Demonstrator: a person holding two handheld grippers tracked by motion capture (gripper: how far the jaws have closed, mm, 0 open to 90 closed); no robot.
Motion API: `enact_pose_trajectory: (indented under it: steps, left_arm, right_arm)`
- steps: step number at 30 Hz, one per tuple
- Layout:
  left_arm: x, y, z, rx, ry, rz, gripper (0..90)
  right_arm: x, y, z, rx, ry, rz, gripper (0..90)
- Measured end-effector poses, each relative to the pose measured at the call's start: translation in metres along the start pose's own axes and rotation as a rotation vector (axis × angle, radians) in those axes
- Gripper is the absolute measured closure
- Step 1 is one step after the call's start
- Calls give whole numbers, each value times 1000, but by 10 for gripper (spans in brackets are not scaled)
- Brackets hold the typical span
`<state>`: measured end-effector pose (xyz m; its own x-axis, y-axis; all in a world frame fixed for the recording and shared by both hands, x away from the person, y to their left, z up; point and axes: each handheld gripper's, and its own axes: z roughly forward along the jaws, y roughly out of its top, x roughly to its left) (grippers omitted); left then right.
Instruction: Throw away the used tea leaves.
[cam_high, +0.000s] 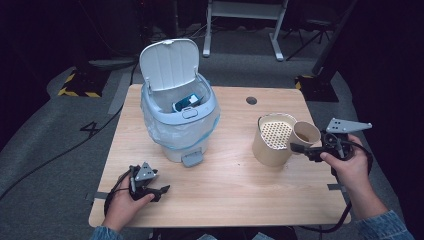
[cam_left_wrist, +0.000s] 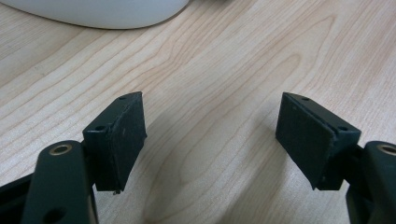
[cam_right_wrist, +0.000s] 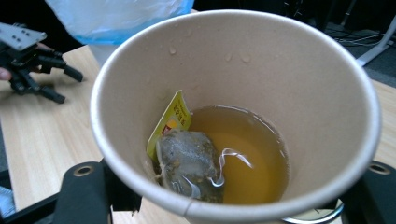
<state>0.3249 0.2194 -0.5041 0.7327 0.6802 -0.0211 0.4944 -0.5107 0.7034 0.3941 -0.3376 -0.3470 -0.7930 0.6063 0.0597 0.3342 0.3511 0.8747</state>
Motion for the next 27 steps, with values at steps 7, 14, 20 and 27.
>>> enact_pose_trajectory:
  steps: [7,14,20,27]
  left_arm:
    - [0,0,0,-1,-1,-1,246]
    - [0,0,0,0,0,0,246]
    - [0,0,0,0,0,-1,246]
    - [0,0,0,0,-1,0,246]
  right_arm:
    - [-19,16,-2,2,-47,7,307]
    - [-37,26,-1,10,-93,9,307]
    - [-50,30,3,26,-118,10,310]
    - [-63,34,7,41,-152,-21,310]
